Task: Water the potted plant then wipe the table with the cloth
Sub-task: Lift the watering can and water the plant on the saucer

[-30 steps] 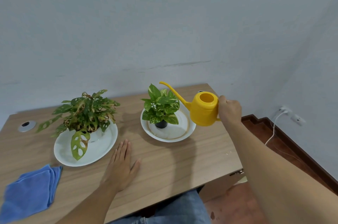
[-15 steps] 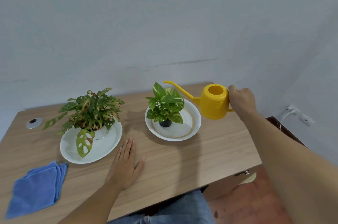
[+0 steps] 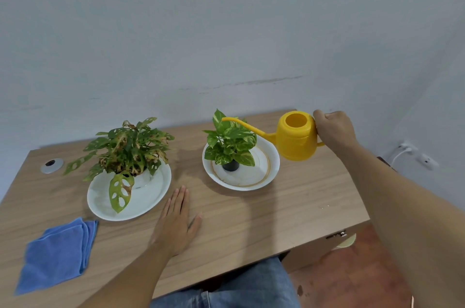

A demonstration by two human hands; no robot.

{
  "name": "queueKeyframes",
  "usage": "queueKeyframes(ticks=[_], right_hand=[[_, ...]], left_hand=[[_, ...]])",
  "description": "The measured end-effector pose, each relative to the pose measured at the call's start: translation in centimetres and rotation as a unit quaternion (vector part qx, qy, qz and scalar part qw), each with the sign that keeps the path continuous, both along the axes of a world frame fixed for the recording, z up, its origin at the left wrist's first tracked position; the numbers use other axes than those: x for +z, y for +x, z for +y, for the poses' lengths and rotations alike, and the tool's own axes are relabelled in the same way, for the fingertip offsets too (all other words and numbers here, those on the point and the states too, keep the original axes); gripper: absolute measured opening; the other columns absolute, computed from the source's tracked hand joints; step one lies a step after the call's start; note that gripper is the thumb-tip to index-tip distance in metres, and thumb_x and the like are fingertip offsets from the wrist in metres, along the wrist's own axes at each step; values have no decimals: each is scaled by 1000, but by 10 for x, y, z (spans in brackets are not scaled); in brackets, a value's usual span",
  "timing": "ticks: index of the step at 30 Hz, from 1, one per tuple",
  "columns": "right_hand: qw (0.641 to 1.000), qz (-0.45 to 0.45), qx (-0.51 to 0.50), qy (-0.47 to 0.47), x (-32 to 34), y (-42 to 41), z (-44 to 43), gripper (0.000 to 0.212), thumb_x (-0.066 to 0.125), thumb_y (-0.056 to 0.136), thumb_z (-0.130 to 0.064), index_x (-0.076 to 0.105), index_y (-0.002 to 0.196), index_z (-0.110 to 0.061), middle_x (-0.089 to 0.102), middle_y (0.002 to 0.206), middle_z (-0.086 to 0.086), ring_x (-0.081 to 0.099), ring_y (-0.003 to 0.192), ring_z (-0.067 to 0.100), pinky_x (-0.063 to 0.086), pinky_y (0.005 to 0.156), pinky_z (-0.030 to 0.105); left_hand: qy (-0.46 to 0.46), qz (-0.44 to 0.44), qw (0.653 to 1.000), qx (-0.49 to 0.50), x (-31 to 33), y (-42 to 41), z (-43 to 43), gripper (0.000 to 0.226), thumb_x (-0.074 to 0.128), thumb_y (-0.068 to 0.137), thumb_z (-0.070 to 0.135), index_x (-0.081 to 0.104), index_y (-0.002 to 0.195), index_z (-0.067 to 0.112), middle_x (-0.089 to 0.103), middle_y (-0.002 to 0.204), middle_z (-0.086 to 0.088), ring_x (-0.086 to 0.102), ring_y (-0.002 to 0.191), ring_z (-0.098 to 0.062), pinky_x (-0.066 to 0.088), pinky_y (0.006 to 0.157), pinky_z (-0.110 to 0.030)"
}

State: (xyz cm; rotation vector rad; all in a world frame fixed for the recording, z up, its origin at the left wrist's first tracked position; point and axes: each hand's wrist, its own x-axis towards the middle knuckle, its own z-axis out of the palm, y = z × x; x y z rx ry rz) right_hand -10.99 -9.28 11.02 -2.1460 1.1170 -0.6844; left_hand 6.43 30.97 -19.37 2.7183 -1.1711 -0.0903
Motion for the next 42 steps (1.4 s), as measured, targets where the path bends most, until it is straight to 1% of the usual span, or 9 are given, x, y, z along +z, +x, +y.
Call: queueKeyframes(ticks=[5, 13, 18, 23, 25, 28, 30, 38, 42], right_hand=[[1000, 7, 3, -3, -2, -9, -2, 50, 51, 101, -25, 35, 57, -9, 39, 55, 10, 35, 54, 25, 30, 57, 36], [1000, 7, 6, -3, -6, -28, -9, 43, 49, 97, -27, 45, 62, -4, 42, 61, 18, 38, 59, 28, 31, 59, 37], [1000, 4, -12, 9, -8, -42, -16, 52, 49, 95, -29, 42, 68, 14, 43, 62, 20, 40, 61, 28, 33, 59, 38], [999, 14, -35, 5, -10, -56, -23, 54, 48, 97, -29, 46, 74, 20, 45, 64, 21, 41, 61, 30, 32, 57, 38], [999, 17, -44, 5, -10, -59, -26, 53, 48, 97, -29, 45, 71, 18, 45, 64, 21, 39, 60, 31, 31, 56, 38], [998, 24, -58, 1, -10, -62, -29, 47, 47, 95, -29, 40, 61, 2, 41, 62, 20, 35, 57, 31, 29, 54, 39], [997, 22, -68, 5, -9, -64, -32, 47, 49, 98, -27, 36, 58, -4, 39, 60, 18, 34, 57, 31, 29, 54, 39], [997, 14, -81, 5, 2, -55, -37, 50, 49, 101, -24, 32, 58, -6, 35, 56, 14, 34, 56, 31, 29, 53, 39], [996, 33, -77, 27, 14, -48, -37, 43, 45, 104, -33, 45, 67, -10, 46, 65, 9, 42, 59, 26, 35, 54, 33]], left_hand=[[0, 2, 1000, -1, 0, 0, 0, 91, 15, 110, 73, -12, 174, 14, -16, 185, -2, -19, 170, -16, -14, 135, -35], [2, 2, 1000, -2, 0, -1, 1, 92, 16, 110, 72, -9, 175, 12, -15, 185, -3, -18, 170, -16, -10, 136, -37], [1, 0, 1000, 0, 1, 0, 0, 92, 18, 110, 72, -9, 175, 12, -14, 185, -3, -17, 171, -17, -13, 135, -35], [2, 1, 1000, -1, 1, -1, 0, 92, 17, 109, 72, -6, 175, 11, -11, 186, -4, -13, 171, -18, -11, 136, -35], [1, 1, 1000, -1, 2, -1, 0, 92, 17, 109, 72, -7, 175, 12, -12, 186, -4, -15, 171, -17, -12, 135, -34], [-2, 4, 1000, 0, 2, -1, 2, 92, 17, 110, 72, -7, 175, 12, -12, 185, -3, -16, 171, -16, -17, 134, -31], [-5, 3, 1000, 1, 2, -1, 2, 92, 18, 110, 71, -6, 175, 12, -11, 185, -3, -14, 171, -16, -19, 133, -29], [9, 17, 1000, 4, 2, 1, 2, 92, 16, 109, 72, -12, 174, 14, -17, 184, -1, -19, 170, -15, -21, 132, -30], [23, 25, 999, -2, 6, 3, -1, 94, 7, 105, 76, -14, 174, 14, -18, 185, -3, -21, 169, -15, -16, 135, -34]])
